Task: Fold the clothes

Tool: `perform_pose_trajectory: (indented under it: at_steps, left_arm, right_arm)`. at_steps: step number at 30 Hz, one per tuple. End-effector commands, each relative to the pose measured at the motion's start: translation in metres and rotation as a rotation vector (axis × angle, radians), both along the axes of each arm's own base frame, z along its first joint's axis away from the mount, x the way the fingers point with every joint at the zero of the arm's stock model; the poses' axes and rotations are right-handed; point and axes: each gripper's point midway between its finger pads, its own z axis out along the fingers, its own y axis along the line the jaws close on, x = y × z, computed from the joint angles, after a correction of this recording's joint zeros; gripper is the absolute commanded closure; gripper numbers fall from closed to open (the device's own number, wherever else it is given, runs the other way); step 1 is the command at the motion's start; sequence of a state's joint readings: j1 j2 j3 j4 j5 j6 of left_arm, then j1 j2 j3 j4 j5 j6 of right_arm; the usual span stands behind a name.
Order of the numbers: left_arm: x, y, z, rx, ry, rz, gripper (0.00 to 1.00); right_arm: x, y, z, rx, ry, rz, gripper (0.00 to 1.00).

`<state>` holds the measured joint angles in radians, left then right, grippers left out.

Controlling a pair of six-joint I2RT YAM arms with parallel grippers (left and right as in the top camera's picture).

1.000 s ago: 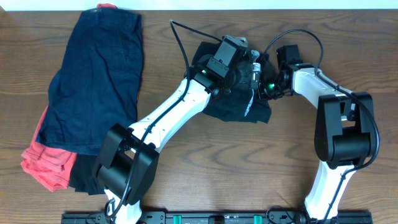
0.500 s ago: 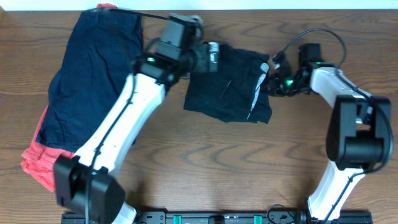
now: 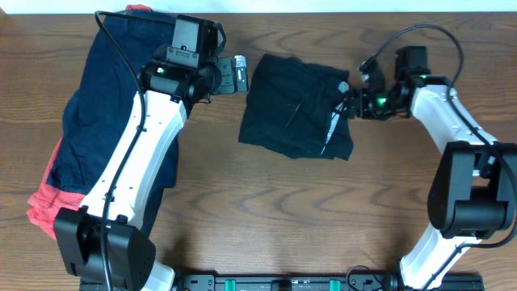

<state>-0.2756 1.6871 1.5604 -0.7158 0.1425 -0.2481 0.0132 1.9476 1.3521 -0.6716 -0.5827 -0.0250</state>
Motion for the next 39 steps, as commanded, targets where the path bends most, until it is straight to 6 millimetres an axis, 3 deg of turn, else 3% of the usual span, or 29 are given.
perform_pose_trajectory:
  at_steps: [1,9,19,22,25,27,29,31,35,39]
  left_arm:
    - [0.002,0.009,0.002,0.050,-0.011,0.004,0.02]
    - [-0.002,0.012,-0.001,0.064,0.009,0.010,0.02]
    - [0.000,0.016,-0.002,0.087,0.003,0.027,0.02]
    - [0.000,0.016,-0.002,0.087,0.003,0.027,0.02]
    - [0.000,0.017,-0.003,0.091,0.004,0.029,0.02]
    - [0.000,0.017,-0.004,0.091,0.006,0.029,0.02]
    - [0.000,0.017,-0.004,0.091,0.006,0.029,0.02]
    - [0.000,0.017,-0.004,0.091,0.006,0.029,0.02]
    - [0.000,0.017,-0.004,0.091,0.007,0.029,0.02]
    - [0.000,0.017,-0.004,0.091,0.007,0.029,0.02]
  right_arm:
    - [0.000,0.002,-0.009,-0.134,-0.004,-0.002,0.20]
    - [0.001,0.002,-0.035,-0.339,0.022,-0.055,0.18]
    - [0.009,0.006,-0.064,-0.337,0.054,-0.121,0.26]
    - [0.012,0.007,-0.066,-0.329,0.049,-0.127,0.36]
    - [0.017,0.010,-0.064,-0.321,0.027,-0.133,0.59]
    - [0.020,0.012,-0.063,-0.310,0.017,-0.140,0.69]
    - [0.023,0.015,-0.061,-0.297,0.008,-0.145,0.87]
    - [0.026,0.018,-0.059,-0.279,-0.004,-0.144,0.96]
    - [0.035,0.018,-0.055,-0.258,-0.030,-0.180,0.99]
    - [0.049,0.006,-0.051,-0.229,-0.049,-0.263,0.99]
